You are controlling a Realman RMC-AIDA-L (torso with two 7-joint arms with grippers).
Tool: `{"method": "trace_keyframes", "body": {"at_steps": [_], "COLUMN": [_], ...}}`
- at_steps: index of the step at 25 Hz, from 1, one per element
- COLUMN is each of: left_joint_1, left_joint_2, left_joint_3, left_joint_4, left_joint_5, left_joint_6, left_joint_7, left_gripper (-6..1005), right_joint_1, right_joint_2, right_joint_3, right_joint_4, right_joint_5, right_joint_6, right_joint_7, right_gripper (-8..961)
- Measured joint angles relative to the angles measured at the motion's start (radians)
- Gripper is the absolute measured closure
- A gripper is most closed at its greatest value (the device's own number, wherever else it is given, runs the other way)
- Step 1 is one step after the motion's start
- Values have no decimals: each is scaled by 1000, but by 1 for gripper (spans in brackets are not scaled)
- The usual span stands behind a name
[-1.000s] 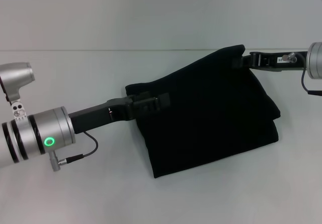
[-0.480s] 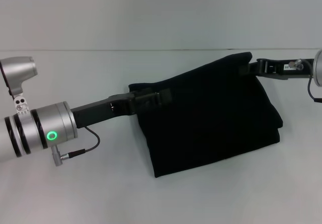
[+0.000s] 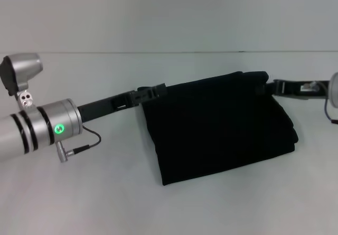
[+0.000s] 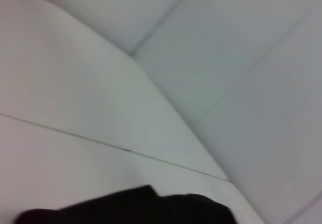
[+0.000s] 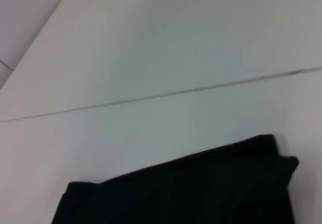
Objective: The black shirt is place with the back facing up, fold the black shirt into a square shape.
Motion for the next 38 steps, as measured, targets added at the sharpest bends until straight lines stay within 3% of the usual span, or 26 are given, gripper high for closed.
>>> {"method": "trace_keyframes", "body": {"at_steps": [6,13,23,30,38], "left_joint_1": [-46,-72,-106,-149,-182], "left_joint_2": [-7,-11,-25,-36,-34], "left_joint_3": [10,121,186,209,227], "left_joint_4": [-3,-5,-31,-46,-67], "left_joint_5": [7,14,12,14,14], "left_joint_6": [-200,-346,-454,-524,-527], "left_joint_7": [-86,-227,-275,-279,-282], "left_gripper": [47,48,48,49,50], "right_joint_1": [-86,-154,-160,-164,-169], "right_joint_2": [-3,-46,-36,-27,-34], "right_joint_3": [46,72,89,81,79], "right_joint_4": [-117,-184,-179,-177,-169], "right_joint_5": [98,182,182,174,169], "right_joint_6": [-16,-114,-124,-142,-170], "right_joint_7": [-41,-72,-139,-140,-140], "right_gripper": [769,451,126,131,129]}}
